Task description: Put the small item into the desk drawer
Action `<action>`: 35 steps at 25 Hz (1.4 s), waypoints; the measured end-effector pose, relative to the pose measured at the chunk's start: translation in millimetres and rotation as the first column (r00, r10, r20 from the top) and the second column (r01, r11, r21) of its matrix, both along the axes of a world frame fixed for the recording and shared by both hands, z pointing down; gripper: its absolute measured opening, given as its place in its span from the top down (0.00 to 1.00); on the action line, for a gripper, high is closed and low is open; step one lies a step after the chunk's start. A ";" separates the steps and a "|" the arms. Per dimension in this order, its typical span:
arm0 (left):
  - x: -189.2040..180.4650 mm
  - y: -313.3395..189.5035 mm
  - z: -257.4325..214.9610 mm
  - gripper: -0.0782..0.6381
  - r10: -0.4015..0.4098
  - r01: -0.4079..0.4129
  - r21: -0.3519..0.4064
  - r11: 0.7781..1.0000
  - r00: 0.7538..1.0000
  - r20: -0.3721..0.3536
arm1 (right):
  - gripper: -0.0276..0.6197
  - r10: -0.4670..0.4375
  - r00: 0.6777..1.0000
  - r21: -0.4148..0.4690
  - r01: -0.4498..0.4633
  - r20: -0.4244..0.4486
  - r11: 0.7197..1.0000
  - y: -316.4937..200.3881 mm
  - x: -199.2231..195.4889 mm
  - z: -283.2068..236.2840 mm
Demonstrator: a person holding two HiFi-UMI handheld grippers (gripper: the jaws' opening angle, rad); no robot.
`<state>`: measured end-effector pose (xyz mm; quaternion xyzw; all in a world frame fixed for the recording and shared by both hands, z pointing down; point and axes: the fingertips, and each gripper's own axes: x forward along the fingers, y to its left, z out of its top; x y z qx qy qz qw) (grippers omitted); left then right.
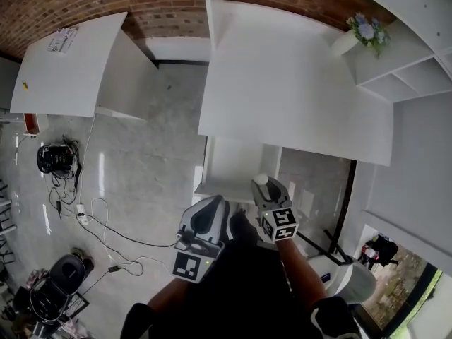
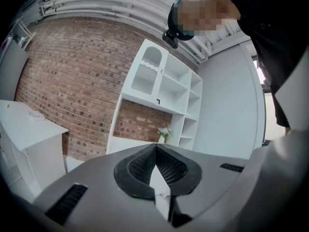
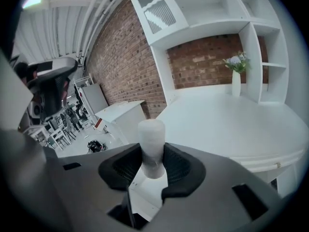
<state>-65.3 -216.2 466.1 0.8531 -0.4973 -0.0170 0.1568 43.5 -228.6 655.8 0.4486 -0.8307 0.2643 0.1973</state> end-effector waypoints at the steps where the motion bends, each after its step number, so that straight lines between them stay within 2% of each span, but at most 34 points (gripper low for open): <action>1: 1.3 -3.0 2.2 0.86 0.002 -0.002 -0.003 1.000 1.000 -0.003 | 0.73 -0.004 1.000 -0.016 0.004 -0.007 1.000 -2.4 -0.5 10.9; 9: 6.1 -17.1 24.1 0.86 0.019 -0.020 -0.053 0.998 1.000 -0.019 | 0.73 -0.001 0.999 -0.153 -0.006 -0.045 0.988 -12.9 3.8 96.5; 17: 8.6 -31.0 34.8 0.86 0.036 -0.036 -0.051 0.998 0.999 -0.008 | 0.73 0.015 0.997 -0.319 -0.039 -0.079 0.947 -14.6 12.3 190.2; 24: 6.2 -40.9 52.2 0.86 0.048 -0.049 -0.085 0.995 0.999 -0.011 | 0.73 0.027 0.994 -0.373 -0.065 -0.106 0.926 -30.4 11.7 233.2; 35: 5.3 -51.4 78.5 0.86 0.065 -0.067 -0.125 0.990 0.998 -0.012 | 0.73 0.037 0.986 -0.470 -0.109 -0.160 0.876 -40.3 9.3 293.2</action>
